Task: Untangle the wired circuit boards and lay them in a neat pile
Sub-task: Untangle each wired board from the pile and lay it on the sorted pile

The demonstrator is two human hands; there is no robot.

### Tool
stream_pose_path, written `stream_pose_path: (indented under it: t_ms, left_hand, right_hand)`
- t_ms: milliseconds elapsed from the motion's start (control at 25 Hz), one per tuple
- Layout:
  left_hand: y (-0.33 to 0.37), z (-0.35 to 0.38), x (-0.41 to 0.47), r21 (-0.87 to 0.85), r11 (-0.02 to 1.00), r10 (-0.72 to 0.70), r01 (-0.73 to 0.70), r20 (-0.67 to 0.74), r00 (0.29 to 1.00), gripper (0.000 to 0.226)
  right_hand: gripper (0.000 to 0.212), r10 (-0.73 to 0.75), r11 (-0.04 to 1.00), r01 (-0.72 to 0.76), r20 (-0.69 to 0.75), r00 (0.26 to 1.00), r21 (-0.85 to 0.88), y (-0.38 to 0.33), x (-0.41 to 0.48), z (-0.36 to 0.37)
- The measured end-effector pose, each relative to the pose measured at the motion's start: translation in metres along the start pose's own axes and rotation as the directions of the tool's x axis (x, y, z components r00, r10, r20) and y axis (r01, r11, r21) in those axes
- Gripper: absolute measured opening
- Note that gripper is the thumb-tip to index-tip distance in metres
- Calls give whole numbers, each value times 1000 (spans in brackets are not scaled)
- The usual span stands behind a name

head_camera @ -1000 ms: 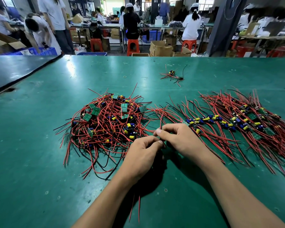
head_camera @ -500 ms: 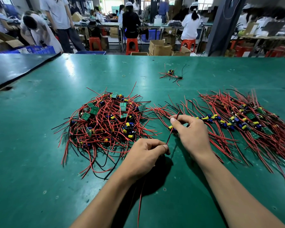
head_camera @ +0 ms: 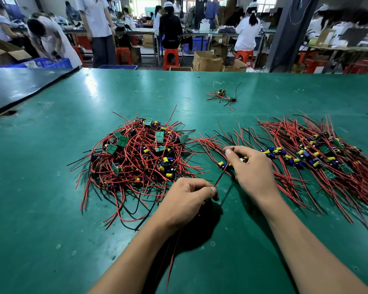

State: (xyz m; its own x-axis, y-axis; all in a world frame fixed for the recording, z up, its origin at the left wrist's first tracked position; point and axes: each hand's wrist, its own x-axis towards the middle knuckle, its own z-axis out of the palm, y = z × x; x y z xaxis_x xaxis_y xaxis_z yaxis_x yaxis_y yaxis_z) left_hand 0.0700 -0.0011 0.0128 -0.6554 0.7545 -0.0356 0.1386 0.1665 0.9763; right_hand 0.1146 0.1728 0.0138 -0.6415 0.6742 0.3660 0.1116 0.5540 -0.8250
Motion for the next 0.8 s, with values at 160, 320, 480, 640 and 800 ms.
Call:
stream_pose_path:
  t_ms: [160, 320, 480, 640, 800]
  left_hand:
    - [0, 0, -1, 13, 1000, -4, 4, -8, 1000, 23]
    - [1, 0, -1, -24, 999, -25, 24, -24, 999, 23]
    - [0, 2, 1, -186, 981, -79, 62, -88, 993, 23]
    - [7, 2, 3, -465, 882, -141, 73, -113, 984, 19]
    - [13, -7, 4, -590, 807, -90, 0, -124, 988, 16]
  right_hand:
    - [20, 3, 1000, -2, -19, 1000, 31, 4, 2, -3]
    - [22, -21, 1000, 21, -29, 999, 1, 5, 2, -1]
    - [39, 214, 922, -236, 104, 971, 307, -1, 3, 0]
    - [28, 208, 889, -302, 284, 936, 343, -10, -1, 6]
    - [13, 87, 908, -287, 532, 842, 305, -13, -11, 6]
